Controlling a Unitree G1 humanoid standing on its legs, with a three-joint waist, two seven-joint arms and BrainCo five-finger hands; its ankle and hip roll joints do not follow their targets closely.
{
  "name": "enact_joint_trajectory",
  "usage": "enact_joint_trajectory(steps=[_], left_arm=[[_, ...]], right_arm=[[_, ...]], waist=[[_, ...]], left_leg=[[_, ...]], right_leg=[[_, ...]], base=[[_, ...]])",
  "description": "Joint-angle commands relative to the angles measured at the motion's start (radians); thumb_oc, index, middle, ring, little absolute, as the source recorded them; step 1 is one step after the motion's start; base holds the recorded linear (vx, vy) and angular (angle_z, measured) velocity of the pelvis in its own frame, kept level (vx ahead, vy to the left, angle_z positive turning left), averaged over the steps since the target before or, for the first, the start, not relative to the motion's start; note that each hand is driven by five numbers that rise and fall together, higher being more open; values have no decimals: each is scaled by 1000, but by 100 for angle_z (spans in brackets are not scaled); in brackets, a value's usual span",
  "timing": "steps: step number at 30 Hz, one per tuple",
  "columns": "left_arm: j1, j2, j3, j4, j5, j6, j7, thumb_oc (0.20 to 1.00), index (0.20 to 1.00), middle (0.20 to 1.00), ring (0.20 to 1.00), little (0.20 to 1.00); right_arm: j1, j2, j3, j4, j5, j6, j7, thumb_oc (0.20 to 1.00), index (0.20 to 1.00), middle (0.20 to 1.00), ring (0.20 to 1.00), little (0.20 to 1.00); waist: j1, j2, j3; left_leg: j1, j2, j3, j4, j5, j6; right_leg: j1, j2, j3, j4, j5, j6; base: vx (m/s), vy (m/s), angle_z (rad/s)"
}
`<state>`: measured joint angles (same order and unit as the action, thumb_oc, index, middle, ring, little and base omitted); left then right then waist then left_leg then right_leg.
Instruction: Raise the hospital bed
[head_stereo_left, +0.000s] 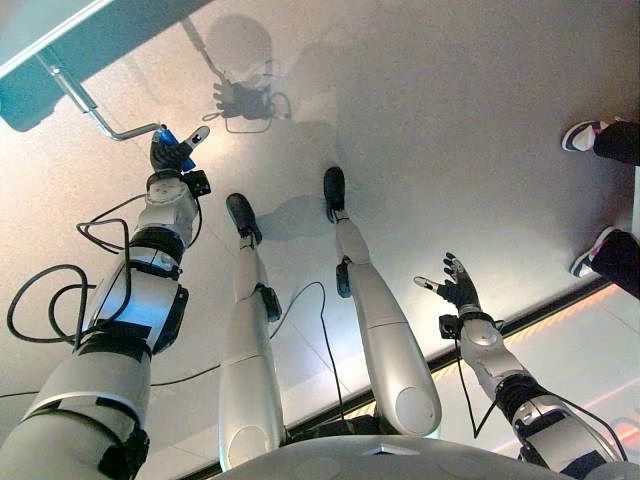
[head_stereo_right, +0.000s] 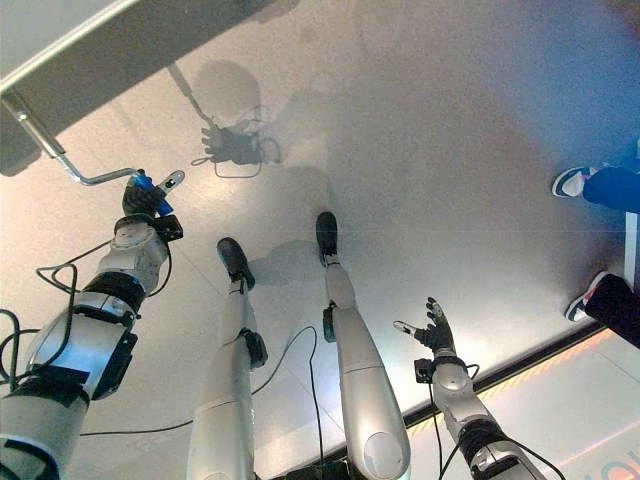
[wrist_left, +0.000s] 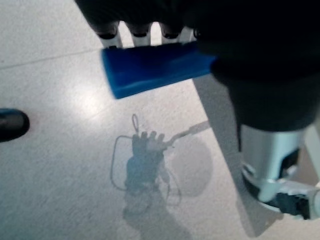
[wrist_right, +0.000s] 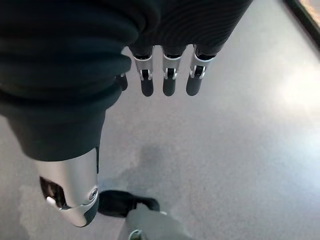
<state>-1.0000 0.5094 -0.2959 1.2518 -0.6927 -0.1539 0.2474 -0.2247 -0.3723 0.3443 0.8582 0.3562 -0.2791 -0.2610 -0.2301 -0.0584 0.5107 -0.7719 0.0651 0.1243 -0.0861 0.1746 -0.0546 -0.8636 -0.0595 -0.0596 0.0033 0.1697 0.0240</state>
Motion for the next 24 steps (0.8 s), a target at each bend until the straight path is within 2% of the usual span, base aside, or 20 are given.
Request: enact_joint_trajectory(steps=[1,10,11,12,24], left_arm=[[-58,-16,9,18,-25,-25,-4,1000,1000,1000,1000,1000],[-91,-32,-2,7,-32,-30,0,1000,1000,1000,1000,1000],[-99,-34,0,2,-36,-37,8,391,391,391,391,391],[-103,-35,0,2,-41,-37,8,200,200,200,200,200],[-109,-16,23,11,-49,-46,26,200,200,200,200,200]], right_arm=[[76,-28,8,-15,26,-20,-20,1000,1000,1000,1000,1000],[81,-35,6,-25,27,-28,-22,1000,1000,1000,1000,1000],[83,-33,5,-29,29,-31,-21,1000,1000,1000,1000,1000],[81,-33,6,-29,29,-31,-22,1000,1000,1000,1000,1000],[84,-29,10,-27,18,-37,-25,1000,1000,1000,1000,1000]], waist=[[17,-67,9],[11,-71,9],[11,-73,9],[10,-74,9],[8,-76,9]], left_leg=[[18,-12,-28,-1,1,-5],[15,-13,-30,-1,-3,-4],[14,-11,-32,-1,-3,-5],[14,-12,-33,-1,-3,-6],[19,-10,-34,-1,-7,-6]], right_leg=[[-10,-8,41,-34,90,117],[-14,-4,39,-39,91,117],[-15,-5,38,-42,93,117],[-16,-4,37,-42,93,117],[-15,-1,33,-40,90,117]], base=[[0,0,0],[0,0,0],[0,0,0],[0,0,0],[0,0,0]])
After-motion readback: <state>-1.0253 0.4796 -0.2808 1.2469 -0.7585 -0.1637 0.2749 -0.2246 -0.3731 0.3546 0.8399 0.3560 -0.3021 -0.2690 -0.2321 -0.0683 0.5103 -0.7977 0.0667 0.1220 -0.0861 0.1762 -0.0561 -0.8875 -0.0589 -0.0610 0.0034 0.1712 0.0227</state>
